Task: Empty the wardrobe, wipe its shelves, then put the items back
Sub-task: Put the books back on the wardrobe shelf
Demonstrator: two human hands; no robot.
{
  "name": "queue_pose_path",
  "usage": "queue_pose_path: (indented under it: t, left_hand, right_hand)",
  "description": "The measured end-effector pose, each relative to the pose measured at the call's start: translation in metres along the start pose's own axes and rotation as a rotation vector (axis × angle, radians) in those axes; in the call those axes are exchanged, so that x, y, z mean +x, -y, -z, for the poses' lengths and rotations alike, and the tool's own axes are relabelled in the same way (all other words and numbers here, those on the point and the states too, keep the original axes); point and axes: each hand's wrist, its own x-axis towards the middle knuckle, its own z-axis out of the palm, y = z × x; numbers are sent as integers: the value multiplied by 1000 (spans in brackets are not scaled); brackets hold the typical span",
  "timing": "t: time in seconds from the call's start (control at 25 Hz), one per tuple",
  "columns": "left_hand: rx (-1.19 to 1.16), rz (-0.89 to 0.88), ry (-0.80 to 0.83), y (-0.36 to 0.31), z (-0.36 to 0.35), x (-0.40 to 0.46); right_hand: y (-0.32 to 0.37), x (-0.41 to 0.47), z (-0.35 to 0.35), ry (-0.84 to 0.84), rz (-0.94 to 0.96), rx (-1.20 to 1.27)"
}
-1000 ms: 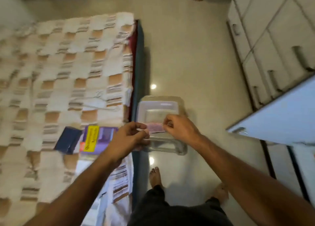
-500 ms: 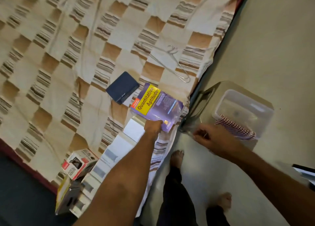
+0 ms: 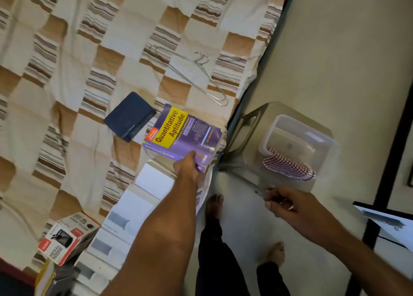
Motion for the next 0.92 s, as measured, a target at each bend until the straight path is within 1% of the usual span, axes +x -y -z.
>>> queue_pose_path:
  t: [0.04,0.12,0.24,0.36,0.44,0.56,0.64,0.72,0.84,0.92]
  left_hand:
    - [-64,-35,26,-6,0,-9]
    - [-94,-148,89,-22,5,-37]
    - [82,-325,206,-40,33,-95]
    - [242,-391,491,-35,68,-165]
    - [319,-396,688,-19,79,-216]
    - [458,-389,889,16,73,-285]
    - [571,-416,1026,49,56,-327]
    - [685,-454,1117,82,36,-360]
    - [866,-516,1246,140,5,-408]
    - [972,-575,1307,176,-14,-435]
  right_hand:
    - [-1,-3,4,-2,-7,5]
    - [0,-7,12,1,-16,23]
    - [4,-12,23,-43,9,81]
    - [4,-19,26,-86,-33,193]
    - [-1,-32,27,-77,-111,388]
    - [-17,-61,30,-86,-166,782]
    - [-46,-96,42,-204,-232,1005]
    - [-86,-138,52,-352,-279,1172]
    - [-150,-209,60,-573,-268,1373]
    - [-181,-247,63,-709,-262,1481]
